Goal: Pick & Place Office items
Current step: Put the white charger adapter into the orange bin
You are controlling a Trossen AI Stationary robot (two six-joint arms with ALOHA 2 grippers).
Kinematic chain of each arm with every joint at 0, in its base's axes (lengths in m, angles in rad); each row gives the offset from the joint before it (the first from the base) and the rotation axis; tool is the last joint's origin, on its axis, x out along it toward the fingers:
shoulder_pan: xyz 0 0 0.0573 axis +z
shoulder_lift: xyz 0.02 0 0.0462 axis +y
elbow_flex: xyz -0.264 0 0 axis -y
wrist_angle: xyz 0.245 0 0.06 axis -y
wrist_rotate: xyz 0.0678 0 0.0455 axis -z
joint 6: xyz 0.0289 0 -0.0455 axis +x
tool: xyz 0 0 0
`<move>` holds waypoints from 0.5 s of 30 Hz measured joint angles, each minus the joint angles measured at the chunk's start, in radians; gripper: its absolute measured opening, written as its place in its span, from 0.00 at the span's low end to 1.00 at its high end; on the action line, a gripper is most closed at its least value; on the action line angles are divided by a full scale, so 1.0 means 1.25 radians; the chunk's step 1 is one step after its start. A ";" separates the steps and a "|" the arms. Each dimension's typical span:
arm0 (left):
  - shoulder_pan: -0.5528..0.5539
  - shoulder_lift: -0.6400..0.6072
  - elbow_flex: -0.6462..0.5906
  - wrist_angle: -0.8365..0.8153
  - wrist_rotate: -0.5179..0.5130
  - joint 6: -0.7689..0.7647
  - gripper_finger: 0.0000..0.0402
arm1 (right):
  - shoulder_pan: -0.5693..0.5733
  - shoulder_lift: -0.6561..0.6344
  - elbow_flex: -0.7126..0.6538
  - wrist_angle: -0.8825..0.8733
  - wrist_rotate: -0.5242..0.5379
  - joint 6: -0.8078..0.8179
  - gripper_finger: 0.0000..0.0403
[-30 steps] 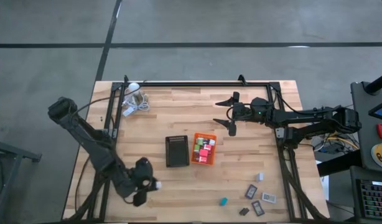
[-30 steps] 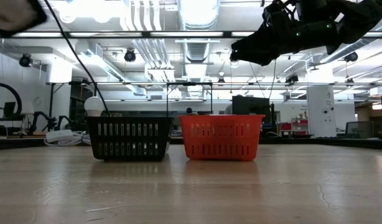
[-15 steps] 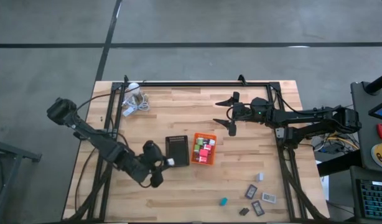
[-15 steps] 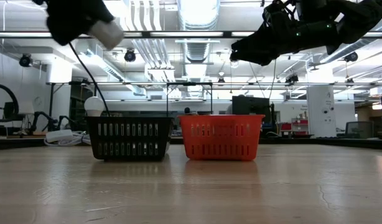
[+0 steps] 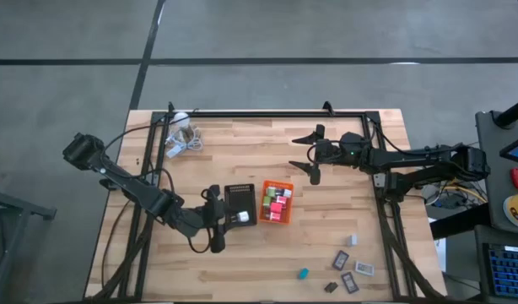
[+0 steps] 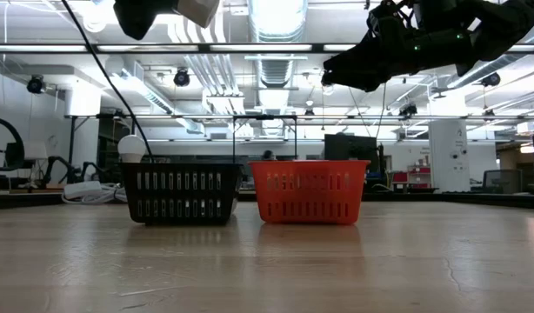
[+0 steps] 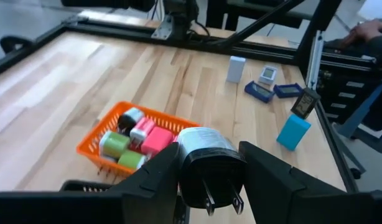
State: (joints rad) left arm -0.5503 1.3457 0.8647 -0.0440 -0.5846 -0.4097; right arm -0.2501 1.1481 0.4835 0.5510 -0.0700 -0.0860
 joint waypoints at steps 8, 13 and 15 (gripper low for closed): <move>0.029 0.000 -0.063 0.135 -0.003 0.076 0.39 | 0.000 0.000 0.000 0.000 0.000 0.000 0.85; 0.066 0.000 -0.134 0.271 0.072 0.140 0.39 | 0.000 0.000 0.000 0.000 0.000 0.000 0.85; 0.087 0.001 -0.160 0.334 0.126 0.166 0.39 | 0.000 0.000 0.000 0.000 0.000 0.000 0.85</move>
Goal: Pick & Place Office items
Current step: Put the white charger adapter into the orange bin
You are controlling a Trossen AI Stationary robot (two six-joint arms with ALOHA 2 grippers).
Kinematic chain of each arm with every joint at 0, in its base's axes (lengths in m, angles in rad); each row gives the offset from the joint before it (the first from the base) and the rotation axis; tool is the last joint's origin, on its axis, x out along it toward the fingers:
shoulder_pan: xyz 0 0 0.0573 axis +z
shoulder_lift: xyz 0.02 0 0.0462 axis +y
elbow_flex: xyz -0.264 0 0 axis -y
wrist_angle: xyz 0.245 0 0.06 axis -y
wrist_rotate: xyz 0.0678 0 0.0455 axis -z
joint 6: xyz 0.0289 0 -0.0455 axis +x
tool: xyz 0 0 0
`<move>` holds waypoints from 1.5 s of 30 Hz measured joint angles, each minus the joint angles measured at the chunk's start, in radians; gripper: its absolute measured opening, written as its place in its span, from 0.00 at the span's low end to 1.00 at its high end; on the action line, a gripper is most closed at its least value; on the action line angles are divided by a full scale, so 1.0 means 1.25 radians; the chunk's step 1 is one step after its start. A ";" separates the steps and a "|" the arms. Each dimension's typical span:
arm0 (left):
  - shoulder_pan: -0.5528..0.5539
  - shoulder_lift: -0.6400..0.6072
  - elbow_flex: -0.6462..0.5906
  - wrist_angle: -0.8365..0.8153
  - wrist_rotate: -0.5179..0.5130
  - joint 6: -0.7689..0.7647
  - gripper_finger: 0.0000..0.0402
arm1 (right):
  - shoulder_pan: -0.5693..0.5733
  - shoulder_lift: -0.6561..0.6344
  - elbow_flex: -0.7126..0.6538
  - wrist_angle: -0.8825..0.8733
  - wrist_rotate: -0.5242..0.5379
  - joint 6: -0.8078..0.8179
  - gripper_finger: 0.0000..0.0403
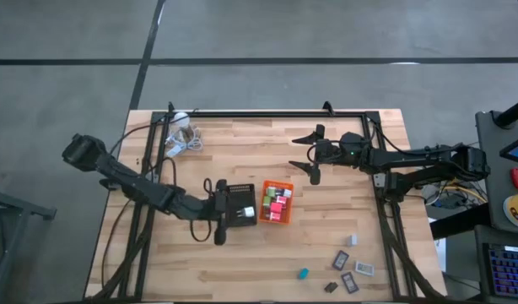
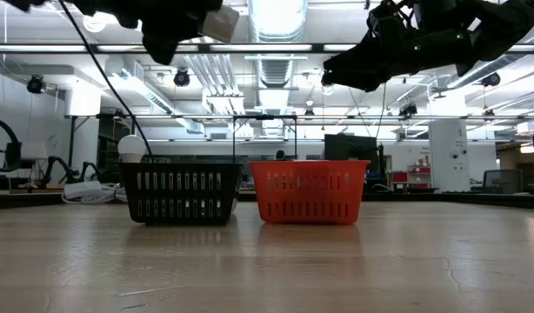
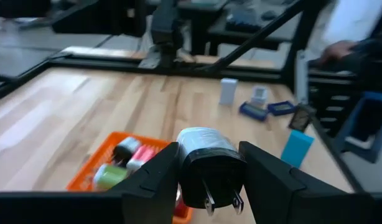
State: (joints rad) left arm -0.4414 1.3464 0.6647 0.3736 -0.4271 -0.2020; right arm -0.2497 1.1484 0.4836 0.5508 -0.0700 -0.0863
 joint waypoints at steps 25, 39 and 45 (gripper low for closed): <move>0.199 0.337 0.027 0.259 0.145 0.090 0.39 | 0.001 0.001 0.000 0.001 0.000 0.000 0.87; 0.255 0.390 0.047 0.261 0.148 0.026 0.39 | 0.000 0.001 0.000 0.001 0.000 0.000 0.86; 0.255 0.390 0.047 0.258 0.164 0.020 0.39 | 0.000 0.001 0.000 0.001 0.000 0.000 0.87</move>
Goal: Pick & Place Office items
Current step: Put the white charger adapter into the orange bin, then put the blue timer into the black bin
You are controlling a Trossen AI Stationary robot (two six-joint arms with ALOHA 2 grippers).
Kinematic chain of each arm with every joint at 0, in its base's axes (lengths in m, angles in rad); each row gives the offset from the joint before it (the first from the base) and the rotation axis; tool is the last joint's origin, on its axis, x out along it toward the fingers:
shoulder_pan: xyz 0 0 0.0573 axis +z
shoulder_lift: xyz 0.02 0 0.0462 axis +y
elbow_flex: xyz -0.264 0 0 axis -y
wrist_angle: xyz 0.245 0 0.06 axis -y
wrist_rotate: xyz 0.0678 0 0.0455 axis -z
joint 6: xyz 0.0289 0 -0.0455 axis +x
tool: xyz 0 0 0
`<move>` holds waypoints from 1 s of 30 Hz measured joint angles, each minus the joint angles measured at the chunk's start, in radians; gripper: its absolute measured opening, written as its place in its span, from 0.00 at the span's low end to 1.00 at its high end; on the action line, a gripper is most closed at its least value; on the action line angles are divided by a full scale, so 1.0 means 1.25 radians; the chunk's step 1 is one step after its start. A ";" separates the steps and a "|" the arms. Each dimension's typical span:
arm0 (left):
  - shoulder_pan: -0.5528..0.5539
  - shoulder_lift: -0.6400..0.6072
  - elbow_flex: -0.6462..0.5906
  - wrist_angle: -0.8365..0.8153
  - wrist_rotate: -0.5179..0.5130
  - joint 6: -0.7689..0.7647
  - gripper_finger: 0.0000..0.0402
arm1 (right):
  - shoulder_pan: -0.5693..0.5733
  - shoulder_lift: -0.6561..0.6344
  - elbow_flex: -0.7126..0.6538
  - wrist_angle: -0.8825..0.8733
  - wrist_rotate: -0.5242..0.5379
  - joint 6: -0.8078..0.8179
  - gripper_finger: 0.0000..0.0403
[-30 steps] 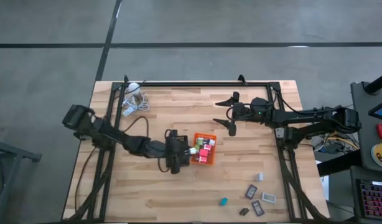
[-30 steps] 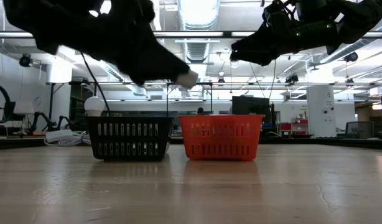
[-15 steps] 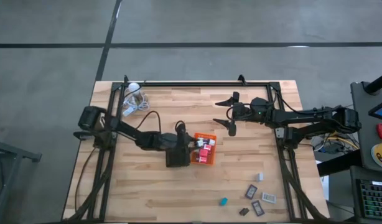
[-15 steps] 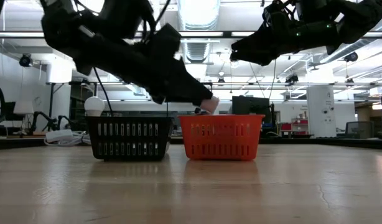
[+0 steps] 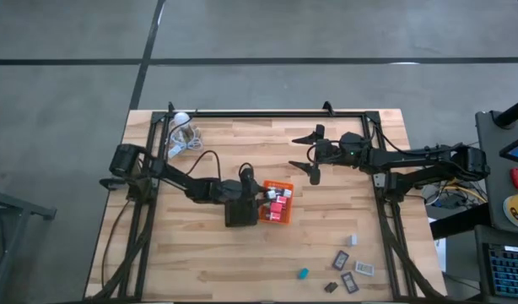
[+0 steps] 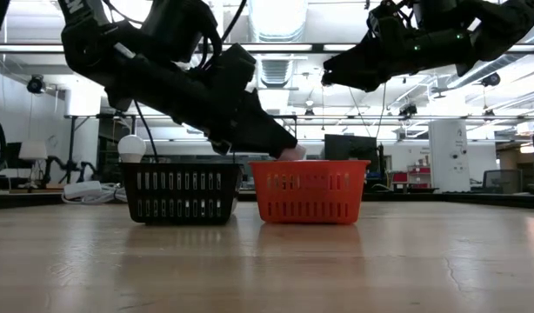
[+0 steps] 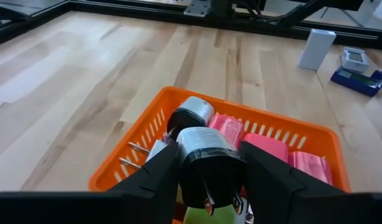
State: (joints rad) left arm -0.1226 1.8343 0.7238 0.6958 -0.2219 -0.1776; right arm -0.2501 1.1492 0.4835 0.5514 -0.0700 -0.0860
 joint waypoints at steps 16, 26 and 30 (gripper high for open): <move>0.000 0.000 0.000 -0.002 0.035 -0.001 0.55 | 0.000 0.000 0.000 0.000 0.000 0.000 0.87; 0.000 0.000 0.000 -0.001 0.035 -0.001 0.63 | 0.000 -0.001 0.000 0.000 0.000 0.000 0.85; 0.000 -0.005 0.000 0.014 0.041 -0.022 0.63 | 0.000 -0.001 0.000 0.000 0.000 0.000 0.85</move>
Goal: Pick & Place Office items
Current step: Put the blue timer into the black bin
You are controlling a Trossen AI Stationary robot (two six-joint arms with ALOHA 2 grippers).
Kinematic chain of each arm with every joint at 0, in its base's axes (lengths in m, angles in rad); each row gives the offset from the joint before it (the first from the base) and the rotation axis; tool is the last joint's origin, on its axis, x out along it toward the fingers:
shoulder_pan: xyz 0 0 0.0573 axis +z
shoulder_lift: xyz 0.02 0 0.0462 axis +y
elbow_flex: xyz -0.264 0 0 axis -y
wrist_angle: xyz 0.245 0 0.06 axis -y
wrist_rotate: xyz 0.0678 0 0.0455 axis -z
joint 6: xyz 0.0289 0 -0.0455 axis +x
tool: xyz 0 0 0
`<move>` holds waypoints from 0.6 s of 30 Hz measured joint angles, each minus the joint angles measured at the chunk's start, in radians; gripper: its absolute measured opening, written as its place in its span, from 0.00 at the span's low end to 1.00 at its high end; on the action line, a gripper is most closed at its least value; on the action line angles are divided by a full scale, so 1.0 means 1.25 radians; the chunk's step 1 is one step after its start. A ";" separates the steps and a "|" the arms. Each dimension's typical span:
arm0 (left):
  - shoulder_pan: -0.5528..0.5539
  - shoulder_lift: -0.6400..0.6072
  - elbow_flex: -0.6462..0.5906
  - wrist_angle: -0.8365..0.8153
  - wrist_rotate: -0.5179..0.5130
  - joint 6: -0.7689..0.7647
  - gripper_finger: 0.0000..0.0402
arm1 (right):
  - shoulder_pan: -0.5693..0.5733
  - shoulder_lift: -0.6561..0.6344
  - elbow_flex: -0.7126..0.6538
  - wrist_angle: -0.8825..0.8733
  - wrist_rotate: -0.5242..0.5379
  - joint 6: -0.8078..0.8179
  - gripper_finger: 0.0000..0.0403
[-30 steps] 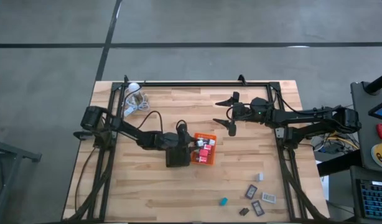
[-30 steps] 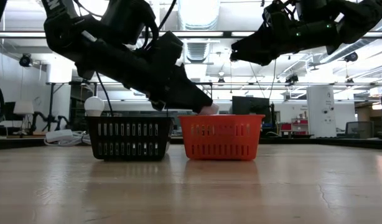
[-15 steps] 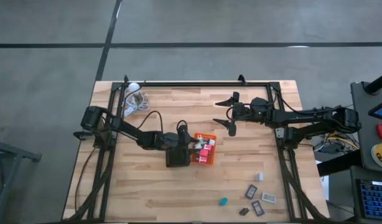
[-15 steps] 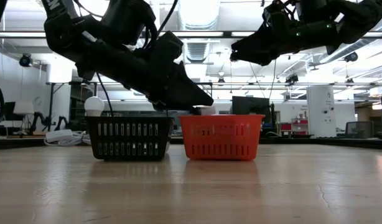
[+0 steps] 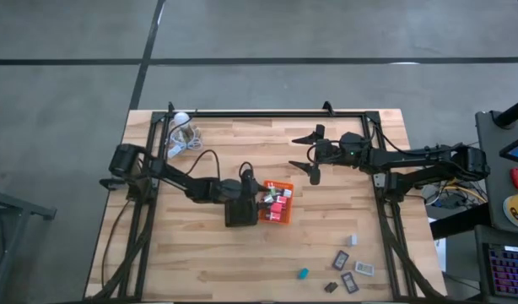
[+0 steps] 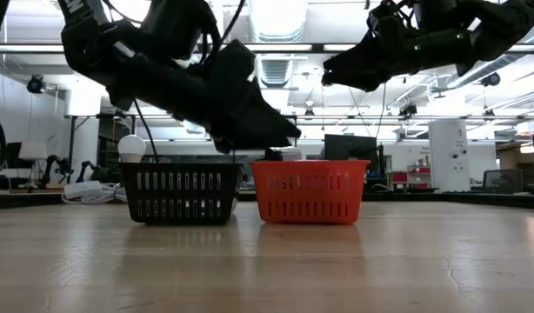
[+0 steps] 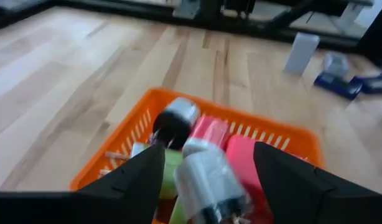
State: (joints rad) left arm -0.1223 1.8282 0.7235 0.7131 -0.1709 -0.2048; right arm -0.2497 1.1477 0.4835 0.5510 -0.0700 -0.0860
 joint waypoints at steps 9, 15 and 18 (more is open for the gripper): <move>-0.021 -0.087 -0.004 0.016 0.011 0.043 0.63 | 0.001 0.000 0.000 0.000 0.000 0.000 0.86; -0.033 -0.135 -0.006 -0.008 0.076 0.073 0.63 | 0.001 0.000 0.000 0.000 0.000 0.000 0.85; -0.037 -0.155 -0.007 -0.011 0.111 0.098 0.63 | 0.001 0.000 0.000 0.000 0.000 0.000 0.85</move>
State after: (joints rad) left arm -0.1691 1.6345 0.7147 0.6989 -0.0320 -0.0822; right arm -0.2489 1.1477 0.4837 0.5514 -0.0700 -0.0860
